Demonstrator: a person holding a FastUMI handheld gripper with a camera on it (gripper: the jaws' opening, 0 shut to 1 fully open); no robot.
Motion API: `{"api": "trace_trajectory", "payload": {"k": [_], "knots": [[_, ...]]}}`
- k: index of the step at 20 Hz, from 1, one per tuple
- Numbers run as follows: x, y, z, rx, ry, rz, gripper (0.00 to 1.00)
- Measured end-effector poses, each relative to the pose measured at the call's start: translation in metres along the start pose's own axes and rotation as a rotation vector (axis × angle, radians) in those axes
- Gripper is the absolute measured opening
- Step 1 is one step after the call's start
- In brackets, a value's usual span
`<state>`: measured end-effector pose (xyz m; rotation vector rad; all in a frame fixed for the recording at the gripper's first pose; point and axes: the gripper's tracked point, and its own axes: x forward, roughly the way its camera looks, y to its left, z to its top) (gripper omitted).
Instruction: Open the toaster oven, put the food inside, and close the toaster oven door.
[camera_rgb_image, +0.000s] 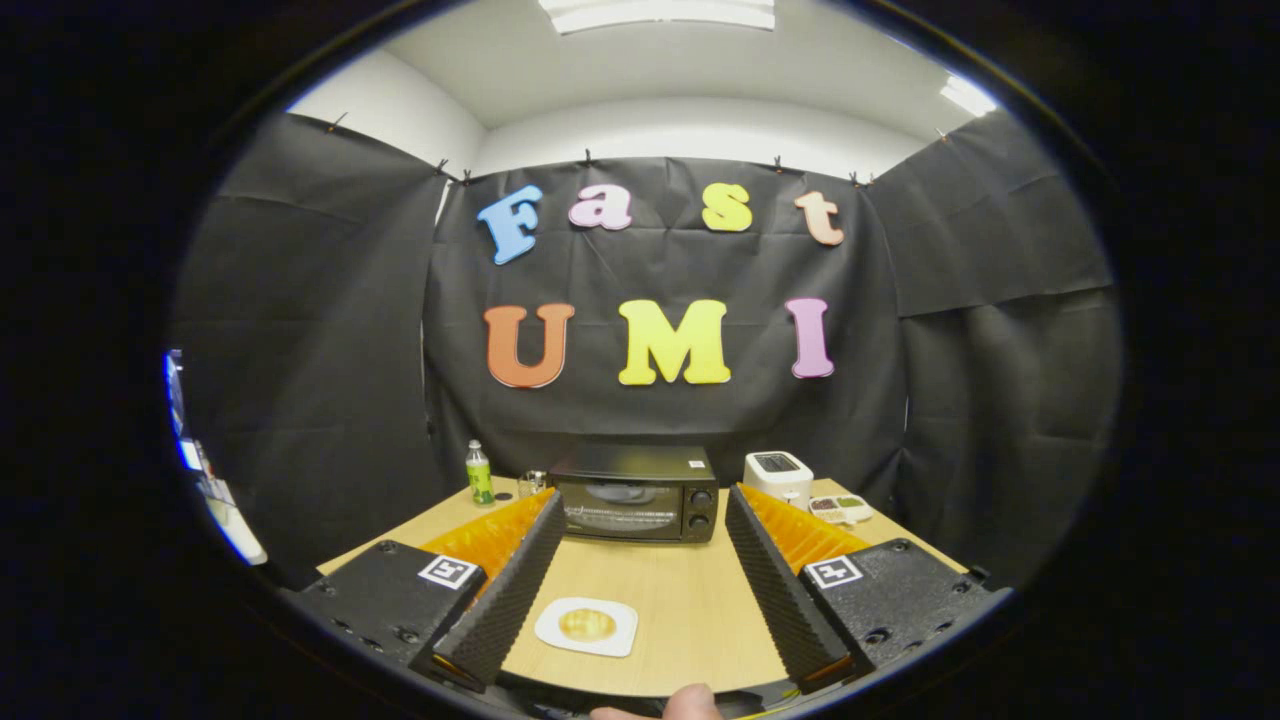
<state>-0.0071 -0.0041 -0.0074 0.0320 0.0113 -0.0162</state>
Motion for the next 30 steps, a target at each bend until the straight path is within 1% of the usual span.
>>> {"api": "trace_trajectory", "payload": {"k": [6,9,13,16,19,23,25,27,30], "knots": [[0.005,-0.002,-0.006,-0.010,0.001,-0.017,1.00],[0.012,0.001,-0.006,-0.009,-0.020,-0.007,1.00],[0.036,-0.003,-0.008,-0.037,-0.067,-0.016,1.00],[0.076,0.001,-0.021,-0.037,-0.056,0.000,1.00],[0.123,-0.001,-0.018,-0.010,-0.052,0.007,1.00],[0.193,-0.005,-0.011,0.002,-0.041,-0.015,1.00],[0.229,0.002,-0.009,-0.026,-0.044,-0.021,1.00],[0.266,0.014,-0.015,-0.061,-0.027,-0.004,1.00],[0.313,0.028,-0.025,-0.102,-0.011,-0.004,1.00]]}}
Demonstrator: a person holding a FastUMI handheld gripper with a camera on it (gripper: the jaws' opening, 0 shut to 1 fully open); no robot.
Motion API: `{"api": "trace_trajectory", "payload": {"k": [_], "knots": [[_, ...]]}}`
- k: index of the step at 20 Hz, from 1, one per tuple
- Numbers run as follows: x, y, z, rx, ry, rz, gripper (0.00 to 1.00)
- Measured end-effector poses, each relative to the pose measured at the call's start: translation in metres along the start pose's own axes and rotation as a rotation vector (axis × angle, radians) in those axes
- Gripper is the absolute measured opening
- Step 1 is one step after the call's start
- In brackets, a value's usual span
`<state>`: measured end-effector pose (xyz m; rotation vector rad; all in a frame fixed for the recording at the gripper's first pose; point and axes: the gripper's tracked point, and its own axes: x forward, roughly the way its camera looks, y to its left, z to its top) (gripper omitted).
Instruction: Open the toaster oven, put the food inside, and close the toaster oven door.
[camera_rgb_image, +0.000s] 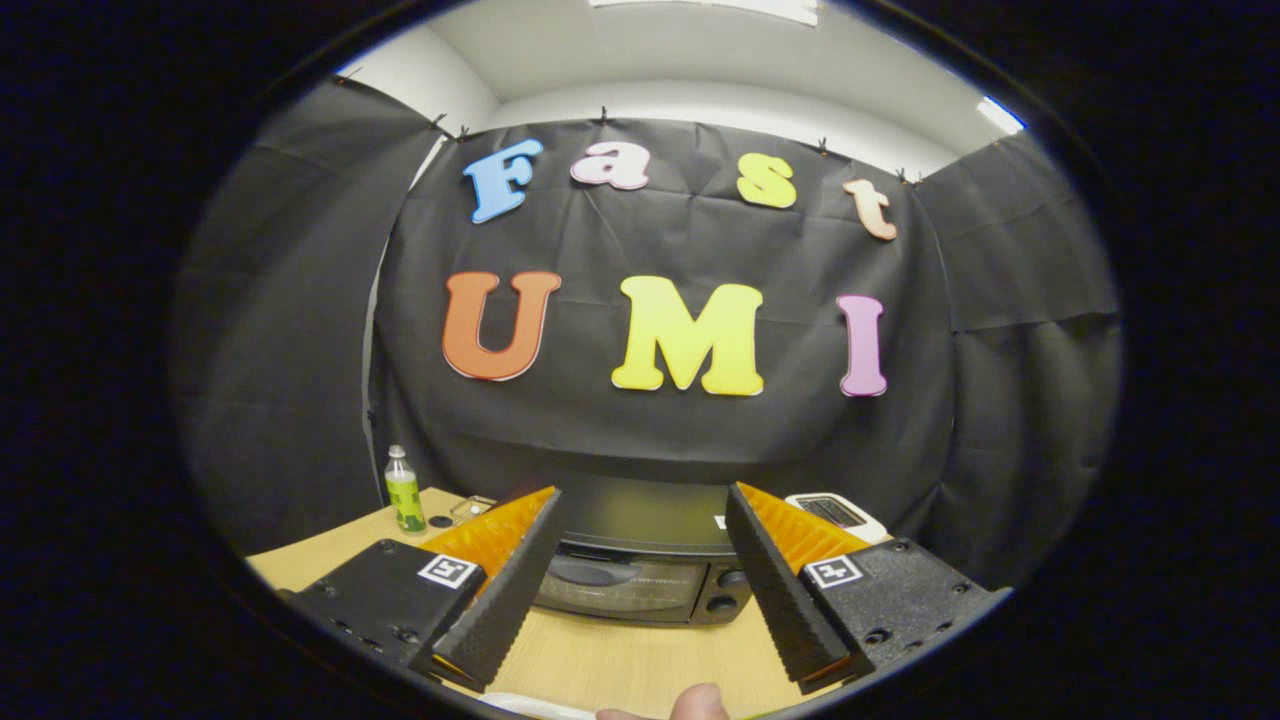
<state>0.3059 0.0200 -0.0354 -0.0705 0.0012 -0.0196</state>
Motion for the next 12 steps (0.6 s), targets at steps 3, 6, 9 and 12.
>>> {"api": "trace_trajectory", "payload": {"k": [3,6,9,12], "knots": [[0.041,0.019,-0.014,-0.024,0.010,-0.010,1.00],[0.072,0.040,-0.035,0.024,0.028,0.009,1.00],[0.096,0.043,-0.061,0.049,0.059,-0.014,1.00],[0.117,0.042,-0.092,0.064,0.116,-0.038,1.00]]}}
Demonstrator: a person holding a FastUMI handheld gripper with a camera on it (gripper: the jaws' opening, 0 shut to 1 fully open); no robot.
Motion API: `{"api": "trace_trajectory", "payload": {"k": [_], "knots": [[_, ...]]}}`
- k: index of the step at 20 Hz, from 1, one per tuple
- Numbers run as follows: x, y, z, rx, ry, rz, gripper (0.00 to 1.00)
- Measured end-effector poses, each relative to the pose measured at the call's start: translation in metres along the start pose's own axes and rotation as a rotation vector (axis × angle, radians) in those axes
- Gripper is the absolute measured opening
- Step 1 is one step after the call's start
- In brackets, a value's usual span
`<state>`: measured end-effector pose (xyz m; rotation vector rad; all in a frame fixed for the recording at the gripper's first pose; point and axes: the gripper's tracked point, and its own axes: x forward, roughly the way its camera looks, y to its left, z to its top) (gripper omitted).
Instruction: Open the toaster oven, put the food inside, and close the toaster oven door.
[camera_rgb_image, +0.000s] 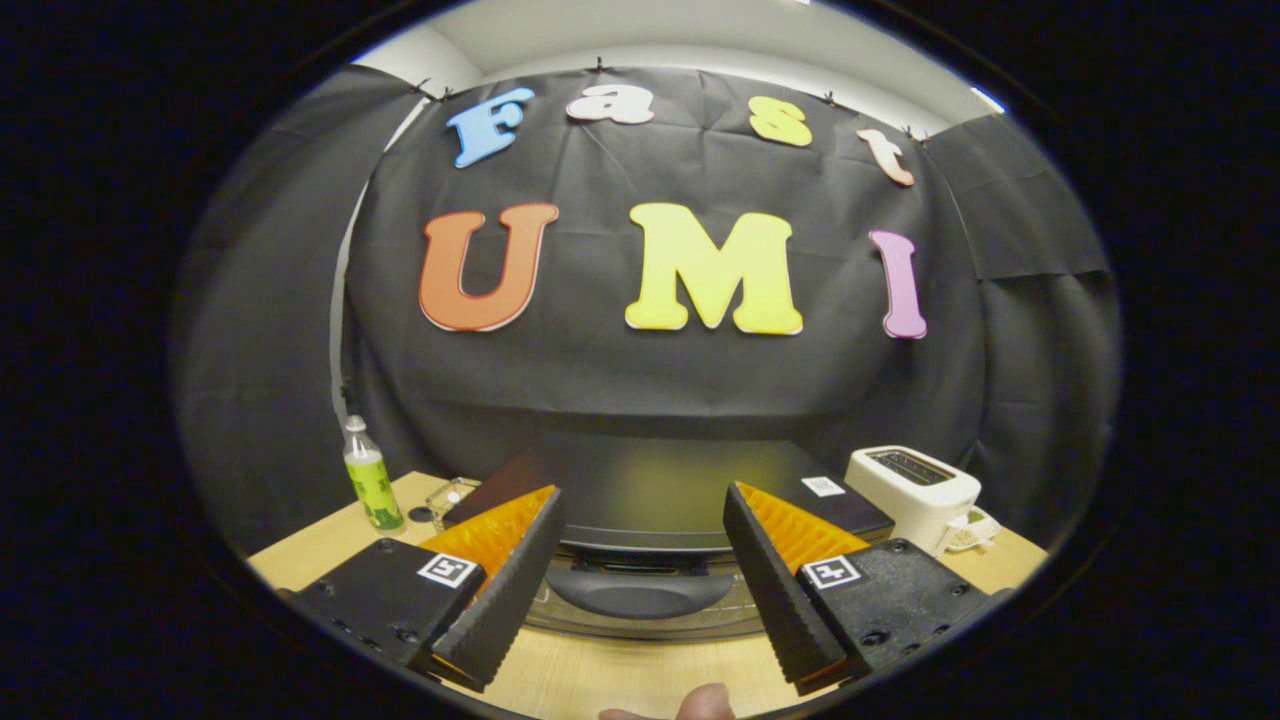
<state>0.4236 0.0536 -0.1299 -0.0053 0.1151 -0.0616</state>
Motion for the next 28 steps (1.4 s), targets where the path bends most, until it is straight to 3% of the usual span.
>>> {"api": "trace_trajectory", "payload": {"k": [3,7,10,13,15,28], "knots": [[0.013,-0.008,-0.020,-0.002,0.037,-0.030,1.00],[0.013,-0.007,-0.024,0.025,0.045,0.000,1.00],[0.010,-0.013,-0.029,-0.152,0.043,-0.025,1.00],[0.005,-0.012,-0.042,0.064,0.061,0.004,1.00],[0.003,-0.009,-0.045,0.017,0.055,0.015,1.00],[-0.073,-0.009,-0.097,0.017,0.181,-0.025,1.00]]}}
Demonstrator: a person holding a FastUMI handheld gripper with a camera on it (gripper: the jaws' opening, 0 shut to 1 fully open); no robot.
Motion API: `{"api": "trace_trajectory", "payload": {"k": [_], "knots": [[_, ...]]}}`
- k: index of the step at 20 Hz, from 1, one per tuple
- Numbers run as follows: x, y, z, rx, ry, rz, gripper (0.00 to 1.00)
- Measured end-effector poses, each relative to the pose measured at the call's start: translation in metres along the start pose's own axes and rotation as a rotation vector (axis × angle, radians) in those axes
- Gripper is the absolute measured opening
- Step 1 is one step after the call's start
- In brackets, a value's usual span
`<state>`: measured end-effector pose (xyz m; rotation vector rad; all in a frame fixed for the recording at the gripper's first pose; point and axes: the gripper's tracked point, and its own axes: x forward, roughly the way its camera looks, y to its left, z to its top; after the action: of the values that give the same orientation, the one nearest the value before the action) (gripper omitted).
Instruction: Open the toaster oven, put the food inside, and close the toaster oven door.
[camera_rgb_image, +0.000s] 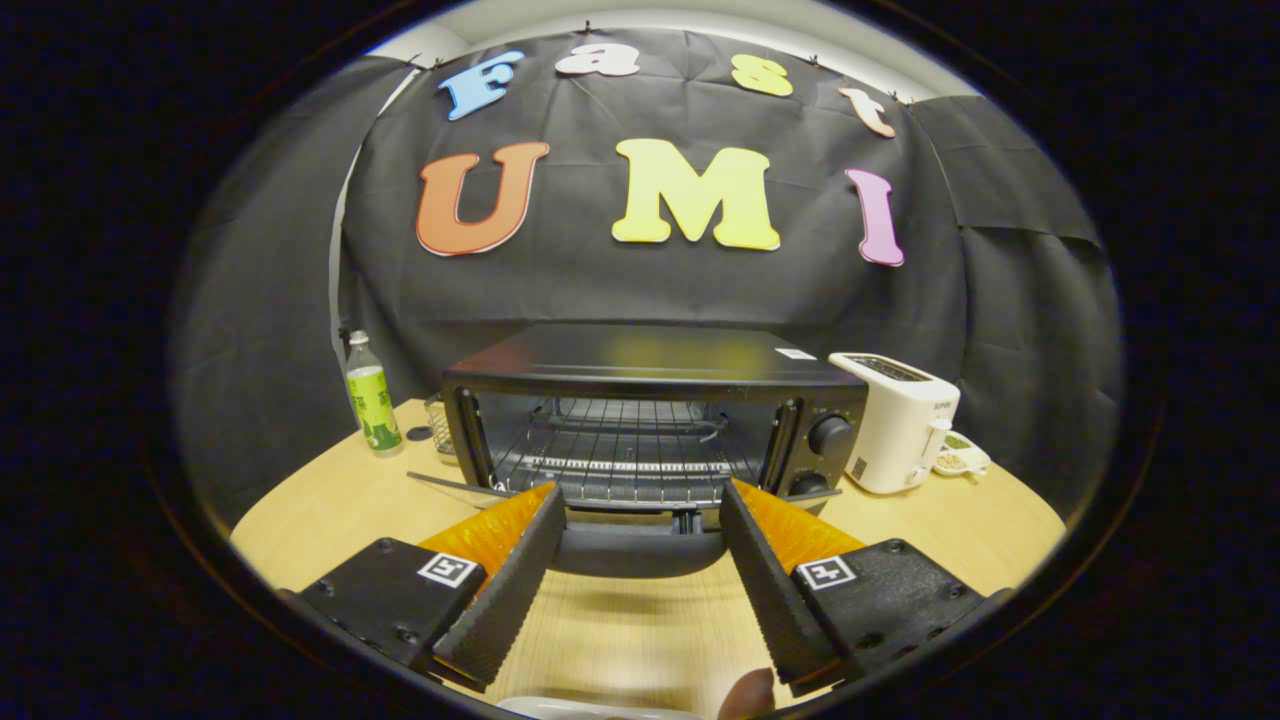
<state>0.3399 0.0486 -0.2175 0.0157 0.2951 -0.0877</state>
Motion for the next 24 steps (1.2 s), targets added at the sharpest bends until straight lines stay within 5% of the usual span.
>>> {"api": "trace_trajectory", "payload": {"k": [12,24], "knots": [[-0.029,-0.006,-0.065,-0.025,0.276,0.074,1.00],[-0.144,-0.009,-0.025,0.021,0.030,0.148,1.00]]}}
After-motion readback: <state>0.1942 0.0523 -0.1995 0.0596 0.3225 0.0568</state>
